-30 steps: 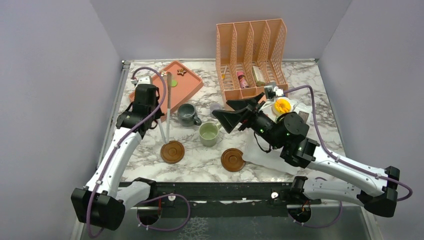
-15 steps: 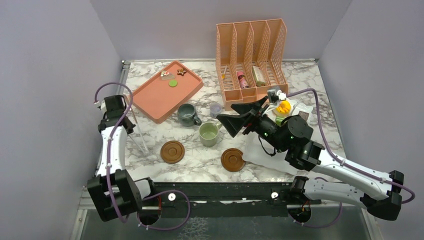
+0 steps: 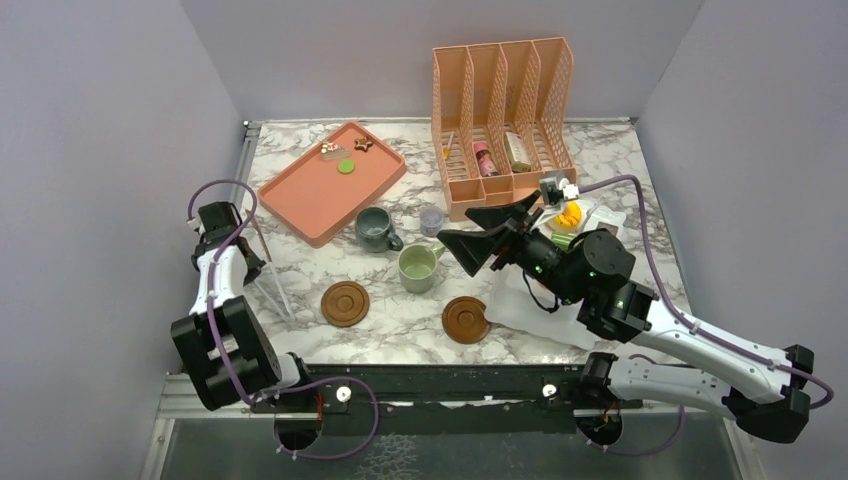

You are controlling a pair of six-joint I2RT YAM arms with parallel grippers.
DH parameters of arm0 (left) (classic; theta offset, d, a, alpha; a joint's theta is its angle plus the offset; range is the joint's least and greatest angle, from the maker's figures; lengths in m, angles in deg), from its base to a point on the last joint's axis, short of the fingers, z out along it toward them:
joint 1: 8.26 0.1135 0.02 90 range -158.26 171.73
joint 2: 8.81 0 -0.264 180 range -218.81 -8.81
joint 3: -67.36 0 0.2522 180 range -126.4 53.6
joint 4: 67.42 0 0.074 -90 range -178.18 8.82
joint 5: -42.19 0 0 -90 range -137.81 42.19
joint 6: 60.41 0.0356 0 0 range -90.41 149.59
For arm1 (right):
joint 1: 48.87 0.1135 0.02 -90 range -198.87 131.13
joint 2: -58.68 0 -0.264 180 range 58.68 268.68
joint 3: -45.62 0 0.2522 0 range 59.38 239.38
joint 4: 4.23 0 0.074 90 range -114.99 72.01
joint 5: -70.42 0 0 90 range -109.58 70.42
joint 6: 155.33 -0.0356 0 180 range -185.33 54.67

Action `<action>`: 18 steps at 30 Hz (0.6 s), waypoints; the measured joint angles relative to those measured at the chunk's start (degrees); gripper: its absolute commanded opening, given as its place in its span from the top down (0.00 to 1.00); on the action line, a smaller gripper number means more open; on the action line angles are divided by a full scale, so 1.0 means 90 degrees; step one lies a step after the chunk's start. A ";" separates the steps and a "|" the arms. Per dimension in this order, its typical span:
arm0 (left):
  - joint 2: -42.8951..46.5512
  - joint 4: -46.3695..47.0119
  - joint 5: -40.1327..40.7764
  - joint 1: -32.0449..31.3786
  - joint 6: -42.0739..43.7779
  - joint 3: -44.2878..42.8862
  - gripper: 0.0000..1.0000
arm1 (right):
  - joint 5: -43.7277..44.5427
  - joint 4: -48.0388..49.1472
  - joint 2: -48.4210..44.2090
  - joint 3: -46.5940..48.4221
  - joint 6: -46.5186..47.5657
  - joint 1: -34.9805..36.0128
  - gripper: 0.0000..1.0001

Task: Serve the afternoon tea
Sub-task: Place the clamp at the center of the board.

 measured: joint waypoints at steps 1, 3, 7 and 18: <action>-0.0102 0.0041 -0.0027 0.0024 0.0000 0.0019 1.00 | 0.0000 -0.0010 -0.0032 0.0000 -0.0012 0.0000 0.00; -0.0270 0.0092 -0.0078 0.0083 -0.0002 0.0024 1.00 | -0.0002 -0.0022 -0.0075 0.0000 -0.0017 0.0000 0.00; -0.0505 0.0155 -0.0214 0.0248 -0.0012 0.0024 0.99 | -0.0002 -0.0029 -0.0134 0.0000 -0.0017 0.0000 0.00; -0.0729 0.0257 -0.0534 0.0364 -0.0109 0.0024 0.44 | 0.0015 -0.0073 -0.0248 -0.0002 0.0046 0.0000 0.00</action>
